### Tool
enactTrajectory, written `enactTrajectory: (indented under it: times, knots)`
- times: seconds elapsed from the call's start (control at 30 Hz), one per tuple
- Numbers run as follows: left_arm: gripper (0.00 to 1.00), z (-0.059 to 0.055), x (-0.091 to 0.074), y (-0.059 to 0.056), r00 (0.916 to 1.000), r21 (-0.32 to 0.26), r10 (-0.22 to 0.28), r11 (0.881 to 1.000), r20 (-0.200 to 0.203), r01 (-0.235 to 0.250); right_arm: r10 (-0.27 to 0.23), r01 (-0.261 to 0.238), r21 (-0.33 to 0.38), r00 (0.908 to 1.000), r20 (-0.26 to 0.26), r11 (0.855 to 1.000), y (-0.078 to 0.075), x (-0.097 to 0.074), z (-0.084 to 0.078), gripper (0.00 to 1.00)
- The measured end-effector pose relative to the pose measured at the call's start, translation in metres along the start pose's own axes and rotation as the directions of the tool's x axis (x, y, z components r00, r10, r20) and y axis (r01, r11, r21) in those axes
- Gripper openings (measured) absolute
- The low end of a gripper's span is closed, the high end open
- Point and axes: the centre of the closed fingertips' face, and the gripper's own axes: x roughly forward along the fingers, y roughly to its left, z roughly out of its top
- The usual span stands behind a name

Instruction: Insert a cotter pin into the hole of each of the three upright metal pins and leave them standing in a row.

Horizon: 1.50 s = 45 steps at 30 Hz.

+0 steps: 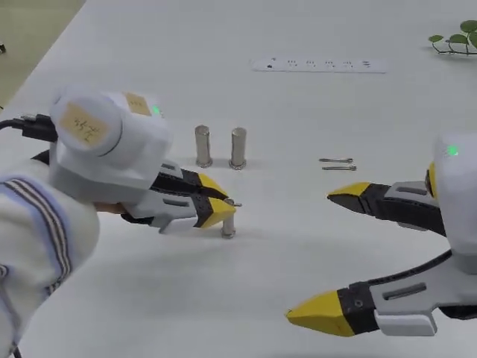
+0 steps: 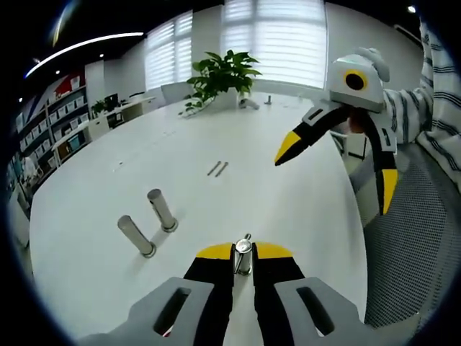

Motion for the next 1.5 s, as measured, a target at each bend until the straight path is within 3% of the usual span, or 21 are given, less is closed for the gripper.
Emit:
enactTrajectory:
  times: [0.33,0.5,0.57,1.03,1.17,1.4,1.5]
  knots:
    - [0.05,0.001,-0.010,0.023,0.9988,0.010,0.049,0.999,-0.006,-0.049,-0.035,0.035,0.039,0.9994,-0.002,0.999,-0.005,-0.009,-0.006,0.88]
    - [0.05,-0.006,-0.010,0.034,0.9975,0.022,0.064,0.998,-0.030,-0.063,-0.054,0.053,0.069,0.9985,0.010,0.996,-0.005,-0.012,-0.008,0.88]
    - [0.05,-0.011,-0.009,0.035,0.9970,0.028,0.058,0.998,-0.051,-0.056,-0.057,0.056,0.080,0.9984,0.008,0.995,-0.005,-0.013,-0.010,0.88]
    - [0.06,-0.010,-0.012,0.036,0.9972,-0.001,0.068,0.998,-0.030,-0.069,-0.076,0.075,0.109,0.9971,0.007,0.991,-0.008,-0.014,-0.012,0.87]
    - [0.06,-0.009,-0.012,0.033,0.9969,0.026,0.066,0.998,-0.042,-0.065,-0.080,0.078,0.112,0.9968,0.010,0.991,-0.008,-0.015,-0.011,0.87]
    - [0.22,0.002,-0.017,0.035,0.9970,0.019,0.078,0.997,-0.004,-0.077,-0.097,0.093,0.124,0.9949,0.026,0.988,-0.008,-0.018,-0.010,0.88]
    - [0.28,0.008,-0.020,0.041,0.9939,0.018,0.109,0.994,0.019,-0.109,-0.116,0.109,0.145,0.9925,0.038,0.983,-0.008,-0.021,-0.009,0.93]
